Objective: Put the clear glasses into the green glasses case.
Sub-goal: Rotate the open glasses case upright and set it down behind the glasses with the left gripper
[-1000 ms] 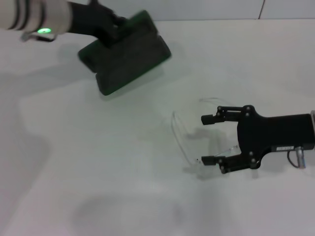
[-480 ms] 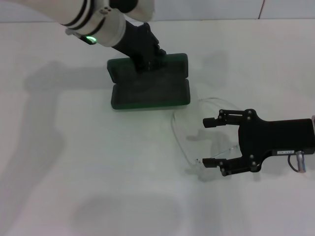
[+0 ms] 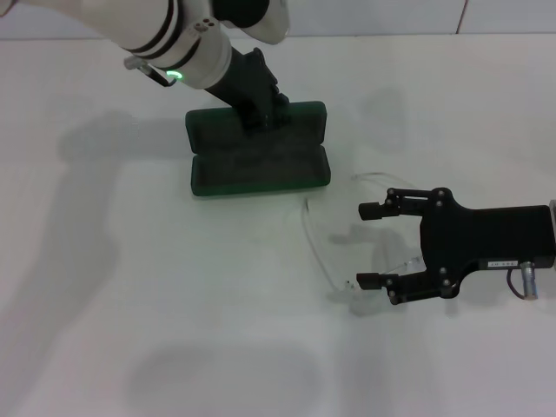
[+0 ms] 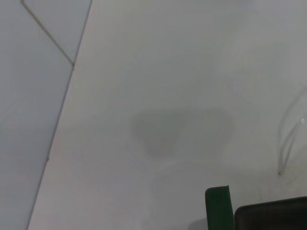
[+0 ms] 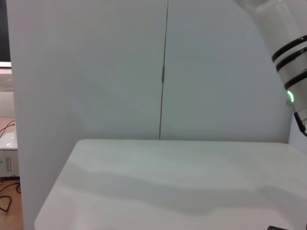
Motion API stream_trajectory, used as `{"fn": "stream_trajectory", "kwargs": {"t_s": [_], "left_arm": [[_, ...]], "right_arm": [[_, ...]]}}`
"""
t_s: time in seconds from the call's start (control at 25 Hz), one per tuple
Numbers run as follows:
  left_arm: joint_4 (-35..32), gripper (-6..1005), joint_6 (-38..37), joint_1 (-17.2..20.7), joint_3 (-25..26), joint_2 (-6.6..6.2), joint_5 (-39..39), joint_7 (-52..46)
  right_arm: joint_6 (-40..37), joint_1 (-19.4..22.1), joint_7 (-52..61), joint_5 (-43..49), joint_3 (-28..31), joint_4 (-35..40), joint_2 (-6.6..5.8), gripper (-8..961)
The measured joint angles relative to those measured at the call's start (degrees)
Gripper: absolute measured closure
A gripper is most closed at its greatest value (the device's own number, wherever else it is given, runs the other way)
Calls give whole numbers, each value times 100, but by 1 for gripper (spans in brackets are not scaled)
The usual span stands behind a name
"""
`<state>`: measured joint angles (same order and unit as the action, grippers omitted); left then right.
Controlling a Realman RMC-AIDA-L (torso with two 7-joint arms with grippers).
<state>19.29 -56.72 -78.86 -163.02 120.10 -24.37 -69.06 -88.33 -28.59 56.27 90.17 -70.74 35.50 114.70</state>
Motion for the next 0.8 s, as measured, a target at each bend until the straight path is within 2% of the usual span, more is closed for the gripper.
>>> {"fn": "stream_trajectory", "kwargs": {"t_s": [0.52,0.76,0.8], "left_arm": [[-4,752,-44,-80,-2,-4,132,-379],[131,518,-373,-206,-2,-25,118,-589],[199,401,-561,-236,-2,-30,122,-602]], "right_arm": [[1,46,14,-18,-1,1,-1,124],[5,66,15,-4,74,0,-4,124],[6,69,15,3,90,1,-6,124]]}}
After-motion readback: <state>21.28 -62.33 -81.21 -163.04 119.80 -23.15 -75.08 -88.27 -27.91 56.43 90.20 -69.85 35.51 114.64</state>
